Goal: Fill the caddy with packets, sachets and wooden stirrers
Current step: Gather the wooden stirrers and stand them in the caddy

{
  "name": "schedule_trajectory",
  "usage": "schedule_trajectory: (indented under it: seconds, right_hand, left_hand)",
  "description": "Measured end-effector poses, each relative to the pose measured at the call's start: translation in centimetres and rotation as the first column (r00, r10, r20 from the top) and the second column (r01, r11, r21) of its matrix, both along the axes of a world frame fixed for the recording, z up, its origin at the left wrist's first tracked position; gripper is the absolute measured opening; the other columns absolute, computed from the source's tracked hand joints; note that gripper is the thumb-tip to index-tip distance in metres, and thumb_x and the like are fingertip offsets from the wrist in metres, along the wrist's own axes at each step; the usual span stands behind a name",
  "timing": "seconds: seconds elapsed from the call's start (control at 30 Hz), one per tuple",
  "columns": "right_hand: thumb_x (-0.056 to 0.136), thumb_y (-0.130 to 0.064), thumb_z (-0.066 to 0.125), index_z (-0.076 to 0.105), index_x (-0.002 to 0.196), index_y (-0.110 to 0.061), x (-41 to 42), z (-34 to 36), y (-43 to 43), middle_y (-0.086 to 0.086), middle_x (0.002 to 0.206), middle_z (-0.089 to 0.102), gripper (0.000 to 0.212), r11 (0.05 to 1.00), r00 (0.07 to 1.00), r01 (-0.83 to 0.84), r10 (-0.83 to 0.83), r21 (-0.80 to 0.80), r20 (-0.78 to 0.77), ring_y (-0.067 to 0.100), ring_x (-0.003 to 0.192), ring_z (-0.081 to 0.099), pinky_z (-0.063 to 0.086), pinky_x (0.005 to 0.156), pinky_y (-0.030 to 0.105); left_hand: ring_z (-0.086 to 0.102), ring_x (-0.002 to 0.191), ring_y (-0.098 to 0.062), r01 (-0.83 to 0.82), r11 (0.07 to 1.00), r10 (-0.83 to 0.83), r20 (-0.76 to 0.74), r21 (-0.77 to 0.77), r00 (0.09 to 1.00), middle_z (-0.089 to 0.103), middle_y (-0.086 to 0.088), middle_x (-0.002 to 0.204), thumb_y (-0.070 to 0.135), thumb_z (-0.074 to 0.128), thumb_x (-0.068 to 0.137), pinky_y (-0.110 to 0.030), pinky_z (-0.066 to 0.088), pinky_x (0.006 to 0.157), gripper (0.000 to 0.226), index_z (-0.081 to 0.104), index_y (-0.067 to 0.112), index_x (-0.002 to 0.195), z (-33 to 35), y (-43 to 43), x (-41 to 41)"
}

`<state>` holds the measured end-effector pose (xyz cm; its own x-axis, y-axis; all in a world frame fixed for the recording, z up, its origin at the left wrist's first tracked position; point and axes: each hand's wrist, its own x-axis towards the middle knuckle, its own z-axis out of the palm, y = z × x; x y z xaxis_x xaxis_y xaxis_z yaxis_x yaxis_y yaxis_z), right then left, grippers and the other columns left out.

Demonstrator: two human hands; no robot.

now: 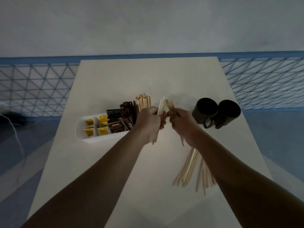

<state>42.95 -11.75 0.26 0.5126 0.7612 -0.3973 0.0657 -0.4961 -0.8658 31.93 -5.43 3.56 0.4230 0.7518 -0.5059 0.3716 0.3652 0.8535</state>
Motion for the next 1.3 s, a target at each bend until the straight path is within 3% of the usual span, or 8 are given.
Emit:
schedule_trajectory:
  seconds: [0.13,0.3,0.47,0.6,0.73,0.9,1.1,1.3]
  right_hand:
    - [0.103,-0.007,0.041,0.066,0.101,-0.008,-1.1,1.5,2.8,0.004,0.079,0.065,0.026,0.996,0.999,-0.005,0.009,0.087,-0.043,0.013,0.068,0.057,0.047,0.064,0.026]
    - [0.102,-0.004,0.041,0.067,0.100,0.000,-2.4,2.1,6.0,0.018,0.088,0.070,0.027,0.973,0.982,0.092,-0.053,0.212,-0.182,0.022,0.075,0.062,0.054,0.076,0.038]
    - [0.103,-0.008,0.046,0.069,0.097,-0.009,-3.4,1.8,7.5,0.007,0.087,0.075,0.024,0.942,0.957,0.203,-0.133,0.268,-0.256,0.019,0.083,0.072,0.059,0.085,0.034]
    - [0.103,-0.006,0.045,0.071,0.095,-0.010,-3.9,1.0,8.1,0.007,0.088,0.076,0.028,0.942,0.963,0.201,-0.139,0.270,-0.230,0.022,0.087,0.074,0.059,0.084,0.034]
    - [0.103,-0.007,0.045,0.072,0.108,-0.009,-4.2,-0.2,8.1,0.007,0.096,0.076,0.027,0.962,0.980,0.149,-0.113,0.229,-0.164,0.021,0.094,0.072,0.059,0.085,0.032]
    - [0.097,-0.007,0.047,0.071,0.103,-0.018,-4.5,-1.1,7.6,0.013,0.095,0.073,0.027,0.979,0.997,0.054,-0.041,0.195,-0.072,0.037,0.093,0.069,0.058,0.076,0.055]
    - [0.093,-0.009,0.054,0.066,0.096,-0.019,-4.4,-1.5,7.3,-0.002,0.085,0.070,0.016,0.993,0.984,-0.052,0.032,0.109,0.176,0.003,0.070,0.064,0.046,0.053,0.014]
    - [0.095,-0.006,0.052,0.063,0.119,-0.015,-3.7,-1.1,7.2,0.006,0.115,0.060,0.028,0.985,0.883,-0.157,0.107,0.072,0.457,0.011,0.083,0.060,0.043,0.055,0.005]
  left_hand:
    - [0.064,0.062,-0.009,-0.156,0.988,0.154,0.117,0.007,0.981,0.069,-0.006,0.079,-0.002,0.057,0.094,-0.019,0.053,0.056,0.018,0.068,0.003,0.107,0.8,2.5,-1.1]
    - [0.072,0.093,-0.015,-0.280,0.957,0.257,0.219,0.077,0.941,0.075,-0.002,0.100,0.007,0.062,0.092,-0.037,0.058,0.086,0.023,0.071,0.013,0.112,0.2,4.6,-1.8]
    - [0.071,0.094,-0.015,-0.393,0.910,0.358,0.223,0.135,0.907,0.075,0.003,0.095,0.011,0.065,0.092,-0.040,0.058,0.089,0.018,0.075,0.022,0.102,-0.7,5.0,-2.0]
    - [0.072,0.087,-0.017,-0.387,0.904,0.360,0.165,0.179,0.918,0.075,0.004,0.086,0.015,0.063,0.092,-0.044,0.059,0.084,0.017,0.075,0.028,0.092,-1.7,4.7,-2.0]
    - [0.069,0.076,-0.012,-0.321,0.892,0.332,0.021,0.318,0.943,0.072,0.005,0.079,0.016,0.065,0.090,-0.032,0.057,0.072,0.012,0.075,0.021,0.093,-2.6,4.8,-2.2]
    - [0.066,0.075,-0.013,-0.233,0.869,0.295,-0.080,0.437,0.952,0.074,0.003,0.082,0.015,0.066,0.086,-0.029,0.054,0.071,0.016,0.077,0.019,0.096,-2.7,4.9,-2.2]
    - [0.064,0.095,-0.002,-0.212,0.831,0.281,-0.059,0.515,0.958,0.073,0.003,0.109,0.008,0.062,0.090,-0.021,0.051,0.092,0.029,0.072,0.017,0.116,-1.6,5.2,-2.3]
    - [0.068,0.097,-0.008,-0.138,0.777,0.257,-0.109,0.614,0.960,0.074,0.000,0.108,0.006,0.062,0.090,-0.018,0.050,0.091,0.030,0.070,0.012,0.118,-1.0,6.3,-3.1]
